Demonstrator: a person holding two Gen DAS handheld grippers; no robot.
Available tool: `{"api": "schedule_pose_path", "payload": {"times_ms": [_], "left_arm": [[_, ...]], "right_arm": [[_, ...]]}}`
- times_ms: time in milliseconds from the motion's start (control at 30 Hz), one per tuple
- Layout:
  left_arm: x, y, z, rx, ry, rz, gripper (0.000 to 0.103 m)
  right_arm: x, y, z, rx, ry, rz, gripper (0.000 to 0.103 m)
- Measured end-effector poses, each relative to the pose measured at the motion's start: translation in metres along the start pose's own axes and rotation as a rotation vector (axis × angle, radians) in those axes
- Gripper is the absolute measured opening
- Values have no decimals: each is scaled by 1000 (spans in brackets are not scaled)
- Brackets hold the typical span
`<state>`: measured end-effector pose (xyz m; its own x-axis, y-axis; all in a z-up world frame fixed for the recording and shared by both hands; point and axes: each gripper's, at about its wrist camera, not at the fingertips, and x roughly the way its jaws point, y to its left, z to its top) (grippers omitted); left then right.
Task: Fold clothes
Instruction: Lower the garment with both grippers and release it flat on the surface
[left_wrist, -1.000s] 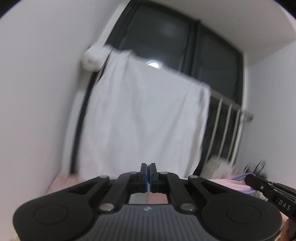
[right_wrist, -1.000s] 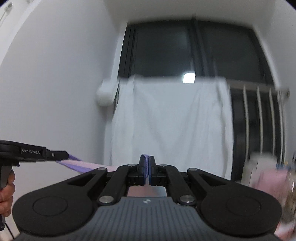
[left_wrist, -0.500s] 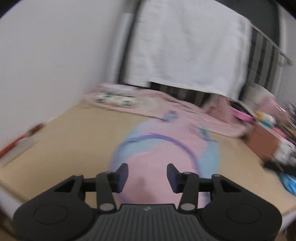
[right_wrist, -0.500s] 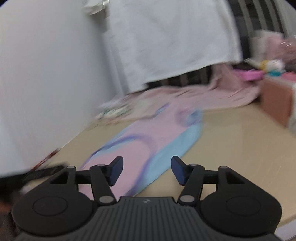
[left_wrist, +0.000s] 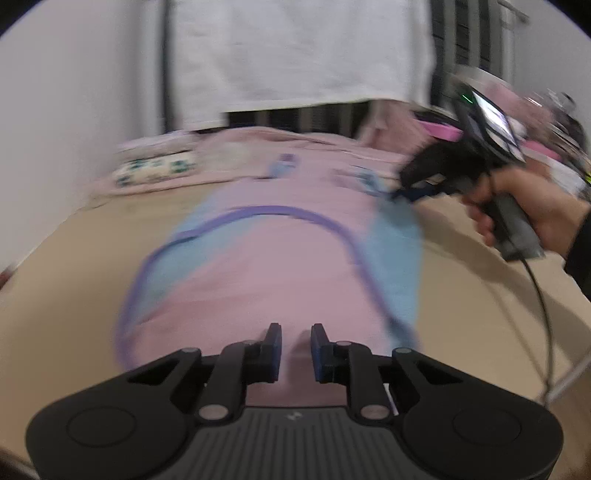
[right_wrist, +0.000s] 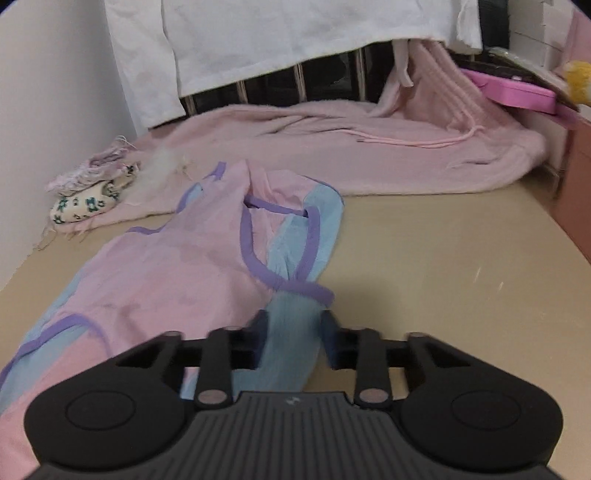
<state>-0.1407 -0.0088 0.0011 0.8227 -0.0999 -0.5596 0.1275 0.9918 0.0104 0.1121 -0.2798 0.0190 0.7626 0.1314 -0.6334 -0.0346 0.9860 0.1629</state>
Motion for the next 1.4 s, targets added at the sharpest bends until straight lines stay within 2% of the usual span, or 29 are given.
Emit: {"api": "schedule_pose_path", "payload": {"times_ms": [33,67,200,267,333,367,400,433,467,500,567,633,700,733,800,867,967,1100,1133,1167,1233,1267,1400], "left_arm": [[-3,10,-2,-5,-3,27,16],[-4,19,-2,-14,-3,54,16],[-8,60,-1,-18,12,148,15],[-5,88,-3,-6,-12,265,16],[1,114,0,-41,-10,421,16],[5,126,2,-63,-6,502,15],[4,138,6,-112,5,550,15],[-3,146,11,-189,-5,551,13],[-14,147,13,-254,-47,514,14],[-27,145,14,-308,-99,463,15],[-40,124,16,-323,-142,335,35],[-38,95,15,-296,-91,193,39],[-32,70,9,-265,-36,76,39],[-29,58,4,-241,-19,38,39],[-23,43,-6,-184,-25,55,39],[-19,37,-9,-116,-34,97,39],[-13,42,-1,-67,-11,80,39],[19,48,19,-17,-2,52,40],[24,51,23,-8,7,41,40],[25,56,26,-14,29,23,40],[26,72,37,-79,85,-36,40],[29,83,45,-128,118,-69,40],[57,121,87,-336,245,-169,46]], "right_arm": [[6,0,0,7,5,6,4],[8,1,-2,9,5,8,1],[-37,25,-42,-15,7,-63,0],[-75,47,-79,-17,-10,-92,1],[-119,60,-119,-17,-28,-74,3],[-139,64,-137,-13,-35,-45,12],[-154,63,-148,9,-43,25,37],[-170,60,-156,41,-69,84,47],[-185,56,-161,73,-100,120,49],[-196,50,-160,95,-145,91,49],[-202,37,-149,82,-201,-38,49],[-189,23,-135,58,-189,-162,49],[-168,14,-128,45,-134,-222,48],[-160,11,-127,39,-113,-240,42],[-153,9,-132,25,-85,-266,12],[-156,9,-142,4,-74,-305,9],[-171,12,-153,-13,-56,-368,9],[-194,21,-164,-6,-37,-437,11],[-200,23,-165,-2,-43,-434,12],[-208,26,-162,1,-75,-377,16],[-219,36,-153,-29,-139,-237,31],[-220,41,-146,-49,-160,-171,47],[-177,57,-97,-156,-124,34,49]]}}
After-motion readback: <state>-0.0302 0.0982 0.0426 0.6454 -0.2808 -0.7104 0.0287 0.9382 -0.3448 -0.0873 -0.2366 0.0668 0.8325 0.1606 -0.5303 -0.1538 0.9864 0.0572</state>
